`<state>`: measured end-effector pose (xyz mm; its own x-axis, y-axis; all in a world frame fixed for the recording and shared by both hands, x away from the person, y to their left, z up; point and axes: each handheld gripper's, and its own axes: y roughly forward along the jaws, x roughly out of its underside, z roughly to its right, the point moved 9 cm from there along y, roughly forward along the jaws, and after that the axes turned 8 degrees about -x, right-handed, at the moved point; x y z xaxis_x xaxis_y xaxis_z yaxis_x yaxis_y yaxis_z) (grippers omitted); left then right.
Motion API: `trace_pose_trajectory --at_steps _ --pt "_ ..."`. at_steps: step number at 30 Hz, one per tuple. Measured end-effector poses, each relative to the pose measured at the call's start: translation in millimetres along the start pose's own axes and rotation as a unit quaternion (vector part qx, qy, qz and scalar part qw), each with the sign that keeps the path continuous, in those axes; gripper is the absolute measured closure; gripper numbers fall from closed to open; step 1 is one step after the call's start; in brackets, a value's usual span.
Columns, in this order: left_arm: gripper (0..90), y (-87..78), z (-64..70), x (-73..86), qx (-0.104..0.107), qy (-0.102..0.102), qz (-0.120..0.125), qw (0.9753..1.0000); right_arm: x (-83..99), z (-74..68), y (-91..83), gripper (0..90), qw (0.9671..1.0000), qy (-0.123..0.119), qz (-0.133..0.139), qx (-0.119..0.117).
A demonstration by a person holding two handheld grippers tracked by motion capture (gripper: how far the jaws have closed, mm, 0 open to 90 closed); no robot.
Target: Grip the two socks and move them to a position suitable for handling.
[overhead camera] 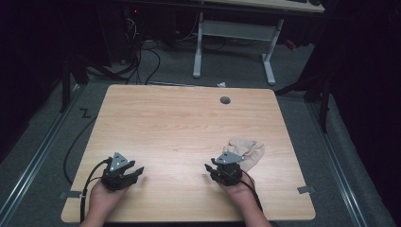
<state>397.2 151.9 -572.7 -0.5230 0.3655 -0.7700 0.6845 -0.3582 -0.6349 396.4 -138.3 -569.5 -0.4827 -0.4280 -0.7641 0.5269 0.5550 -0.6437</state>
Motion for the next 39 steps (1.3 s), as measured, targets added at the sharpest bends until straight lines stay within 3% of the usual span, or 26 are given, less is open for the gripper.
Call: trace_pose_trajectory --at_steps 5,11,18,26,32,33,35,39 --pt "52.6 2.2 4.4 -8.2 0.011 -0.008 0.014 0.9998 8.0 7.1 -4.0 61.3 0.9999 0.010 -0.001 0.008" --pt "50.7 0.9 13.0 -6.5 0.024 0.005 0.005 0.9997 7.9 13.7 -13.2 60.3 0.9996 0.020 0.012 0.016" --pt "49.7 -3.0 10.9 -3.0 0.033 -0.002 0.003 0.9995 3.0 15.2 -13.2 60.3 0.9994 0.022 0.020 0.017" --pt "48.7 -1.2 8.5 -0.5 0.028 0.000 -0.002 0.9996 0.2 22.4 -22.1 59.9 0.9989 0.027 0.028 0.026" --pt "47.8 -1.4 9.4 -1.6 0.032 -0.007 -0.001 0.9995 -1.8 41.6 -35.0 57.4 0.9968 0.051 0.046 0.040" --pt "47.7 -1.8 9.5 -2.1 0.031 -0.007 0.000 0.9995 -4.3 53.9 -41.4 57.4 0.9956 0.052 0.050 0.061" --pt "47.7 -1.2 9.5 -1.3 0.030 -0.005 -0.002 0.9995 -5.7 65.9 -45.8 58.4 0.9947 0.047 0.051 0.075" --pt "47.7 0.5 10.1 0.3 0.032 -0.006 -0.006 0.9994 -3.7 89.6 -51.7 58.4 0.9919 0.071 0.052 0.091"
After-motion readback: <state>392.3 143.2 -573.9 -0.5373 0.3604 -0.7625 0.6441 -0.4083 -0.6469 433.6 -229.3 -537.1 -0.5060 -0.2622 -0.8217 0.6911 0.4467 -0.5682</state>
